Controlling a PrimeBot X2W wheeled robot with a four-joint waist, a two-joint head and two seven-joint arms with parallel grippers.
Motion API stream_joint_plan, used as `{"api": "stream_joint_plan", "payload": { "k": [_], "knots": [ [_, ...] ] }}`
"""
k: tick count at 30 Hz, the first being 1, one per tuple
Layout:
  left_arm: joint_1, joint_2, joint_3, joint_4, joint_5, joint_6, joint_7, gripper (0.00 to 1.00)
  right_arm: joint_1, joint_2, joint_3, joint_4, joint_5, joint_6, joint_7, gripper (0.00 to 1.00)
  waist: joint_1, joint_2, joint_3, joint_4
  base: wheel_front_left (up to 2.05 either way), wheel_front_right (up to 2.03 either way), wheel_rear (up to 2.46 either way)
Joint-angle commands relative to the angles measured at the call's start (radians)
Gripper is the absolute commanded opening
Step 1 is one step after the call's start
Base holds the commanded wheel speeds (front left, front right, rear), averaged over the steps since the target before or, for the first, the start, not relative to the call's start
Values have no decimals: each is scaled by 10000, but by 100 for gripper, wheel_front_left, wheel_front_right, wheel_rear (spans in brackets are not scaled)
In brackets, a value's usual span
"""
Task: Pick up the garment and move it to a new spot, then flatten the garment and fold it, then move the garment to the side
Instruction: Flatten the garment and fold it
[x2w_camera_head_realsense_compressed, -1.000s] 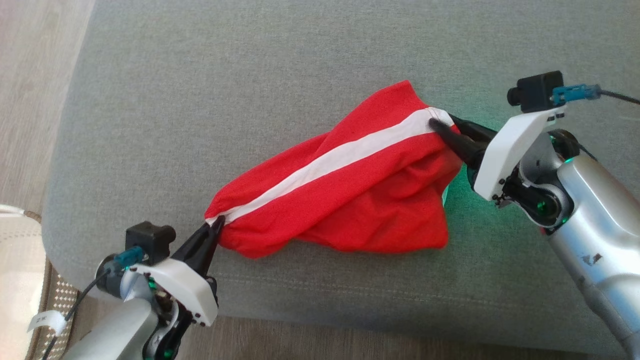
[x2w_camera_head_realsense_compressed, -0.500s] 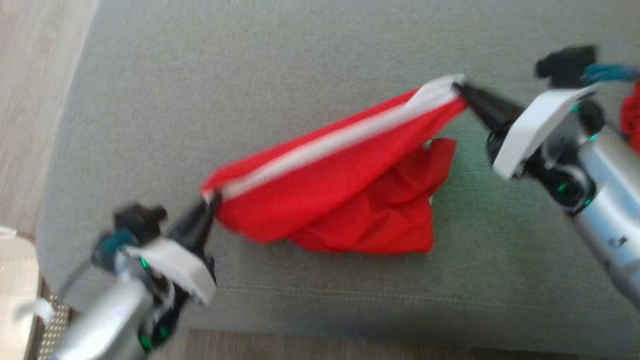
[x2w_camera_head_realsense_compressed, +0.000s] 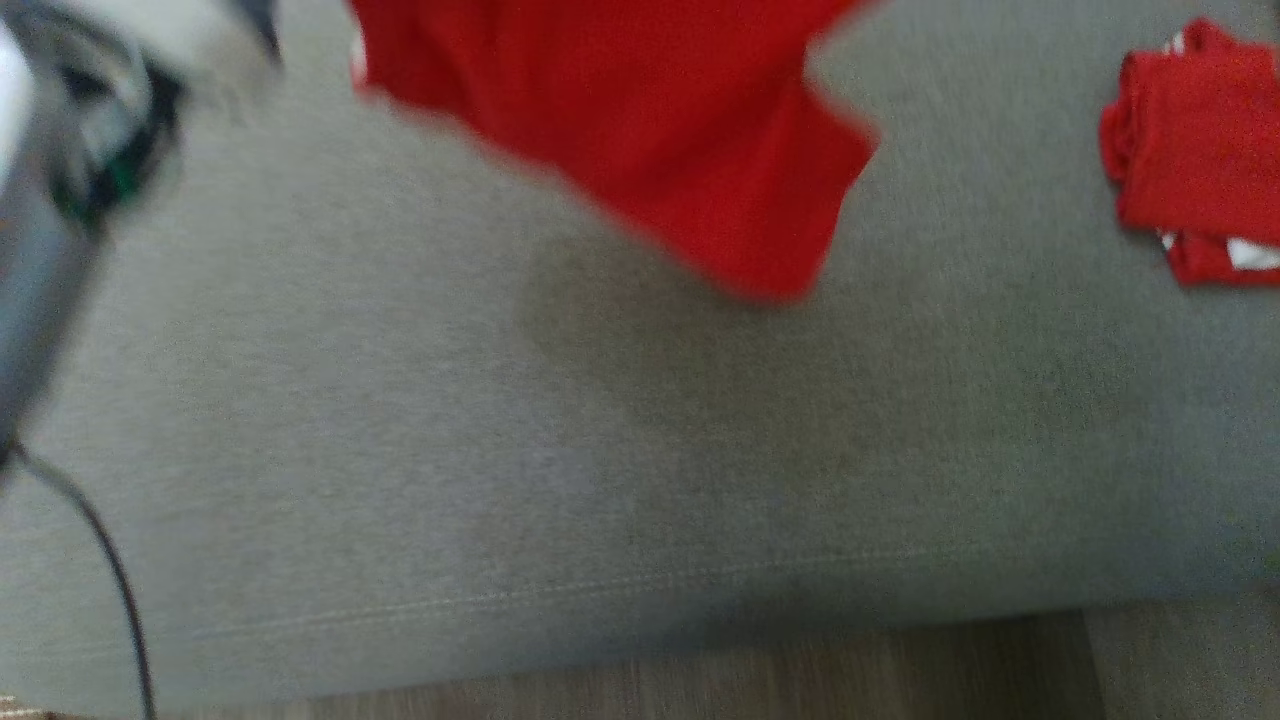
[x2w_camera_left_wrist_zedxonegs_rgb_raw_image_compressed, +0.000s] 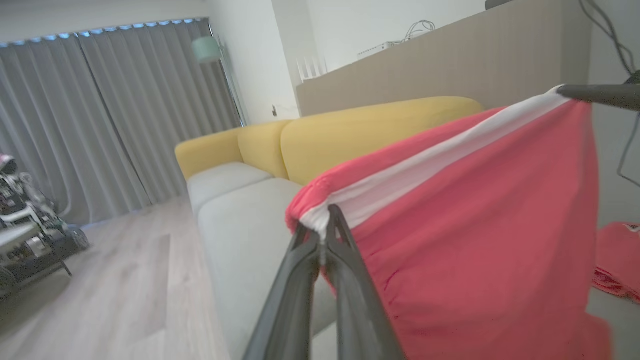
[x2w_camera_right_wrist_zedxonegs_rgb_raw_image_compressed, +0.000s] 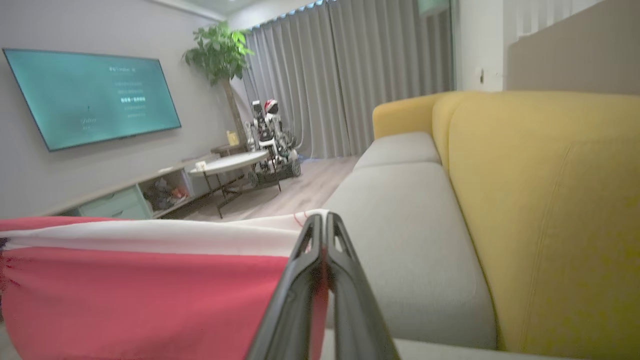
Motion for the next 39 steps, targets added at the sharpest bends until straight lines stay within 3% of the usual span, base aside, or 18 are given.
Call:
{"api": "stream_joint_plan", "payload": {
  "k": [1, 7, 12, 18, 27, 34, 39],
  "knots": [
    [-1177, 390, 392, 149, 311, 0, -11, 0, -708, 246, -262, 167, -230, -2, -379, 0, 0, 0, 888, -670, 0, 0, 0],
    [-4591, -299, 7, 1922, 2226, 111, -1341, 0, -3134, 972, -1340, 1716, -1344, -2, -1992, 0, 0, 0, 2164, -1246, 0, 0, 0],
    [-5012, -725, 266, 1859, 2750, 90, -1567, 0, -3211, 1090, -2257, 1186, -1809, -2, -2124, 0, 0, 0, 2655, -1321, 0, 0, 0],
    [-2310, -558, -93, 660, 2391, -102, -1573, 0, -231, 1139, -2249, -128, -1880, -2, -2126, 0, 0, 0, 2549, -1243, 0, 0, 0],
    [2929, 967, -2163, -1362, 1795, -113, -1574, 0, 5617, 664, -2145, -1983, -1721, -2, -1313, 0, 0, 0, 1614, -1058, 0, 0, 0],
    [5491, 1259, -2112, -2073, 2514, 104, -1575, 0, 9329, 640, -3317, -3666, -1477, -2, -758, 0, 0, 0, 625, -756, 0, 0, 0],
    [6671, 1427, -1894, -2593, 2715, 441, -1575, 0, 10915, 726, -4123, -4965, -1470, -2, -405, 0, 0, 0, 133, -610, 0, 0, 0]
  ]
}}
